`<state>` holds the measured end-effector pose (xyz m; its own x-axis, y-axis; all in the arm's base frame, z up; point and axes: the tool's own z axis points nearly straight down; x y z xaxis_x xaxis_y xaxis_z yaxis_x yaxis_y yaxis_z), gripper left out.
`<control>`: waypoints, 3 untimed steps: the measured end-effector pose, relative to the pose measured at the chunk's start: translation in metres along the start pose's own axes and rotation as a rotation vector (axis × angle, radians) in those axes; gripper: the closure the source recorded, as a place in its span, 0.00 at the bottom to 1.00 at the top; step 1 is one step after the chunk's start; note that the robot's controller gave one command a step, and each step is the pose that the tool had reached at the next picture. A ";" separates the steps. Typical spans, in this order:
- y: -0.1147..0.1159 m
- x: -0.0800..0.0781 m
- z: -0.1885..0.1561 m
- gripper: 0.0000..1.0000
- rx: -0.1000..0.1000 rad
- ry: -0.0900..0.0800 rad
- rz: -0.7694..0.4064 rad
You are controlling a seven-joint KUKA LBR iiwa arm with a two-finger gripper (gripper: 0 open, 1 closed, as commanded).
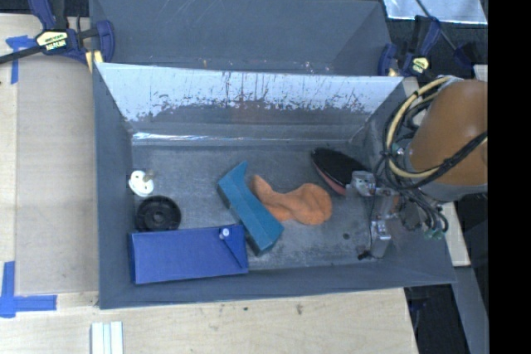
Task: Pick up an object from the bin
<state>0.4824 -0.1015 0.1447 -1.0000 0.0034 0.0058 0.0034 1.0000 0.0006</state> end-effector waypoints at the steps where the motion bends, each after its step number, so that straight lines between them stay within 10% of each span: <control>1: 0.000 -0.002 -0.004 0.00 0.001 -0.009 -0.003; 2: 0.056 -0.011 0.053 0.00 0.001 -0.014 0.166; 3: 0.070 -0.005 0.040 0.00 0.001 -0.005 0.128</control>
Offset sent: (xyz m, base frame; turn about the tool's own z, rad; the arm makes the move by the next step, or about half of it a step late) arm 0.0105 0.0783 -0.0747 0.2097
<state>0.4875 -0.0318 0.1046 -0.9913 0.1315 0.0004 0.1315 0.9913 -0.0004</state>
